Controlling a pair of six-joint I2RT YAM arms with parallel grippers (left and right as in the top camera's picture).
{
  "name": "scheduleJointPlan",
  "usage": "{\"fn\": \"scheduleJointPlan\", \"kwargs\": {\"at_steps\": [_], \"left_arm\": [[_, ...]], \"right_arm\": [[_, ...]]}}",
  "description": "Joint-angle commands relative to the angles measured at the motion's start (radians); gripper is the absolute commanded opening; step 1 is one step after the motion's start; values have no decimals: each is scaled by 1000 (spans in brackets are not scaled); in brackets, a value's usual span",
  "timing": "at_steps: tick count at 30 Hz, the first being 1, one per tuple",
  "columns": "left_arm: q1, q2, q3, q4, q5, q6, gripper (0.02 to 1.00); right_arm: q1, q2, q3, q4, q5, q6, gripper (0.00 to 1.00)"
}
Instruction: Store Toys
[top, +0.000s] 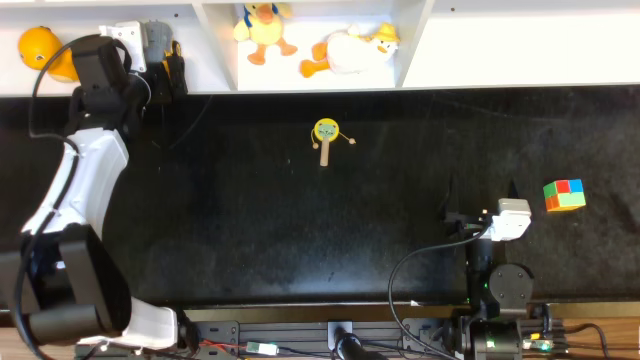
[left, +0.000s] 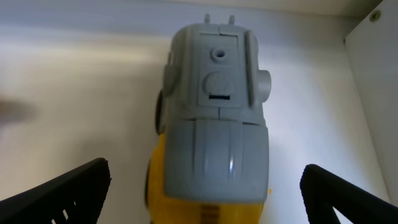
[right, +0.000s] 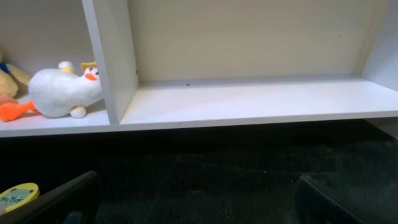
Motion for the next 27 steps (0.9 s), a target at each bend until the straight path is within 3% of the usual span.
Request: {"fn": "scheduleJointPlan", "kwargs": {"at_steps": [1, 19, 27], "left_arm": [[-6, -145, -99, -1, -50, 8, 998], [-6, -837, -664, -80, -43, -1, 998], [-31, -1087, -851, 180, -32, -4, 998]], "right_arm": [[-1, -11, -13, 5, -4, 4, 996], [-1, -11, -13, 5, -4, 4, 991], [-1, -11, -13, 5, -4, 4, 996]]}}
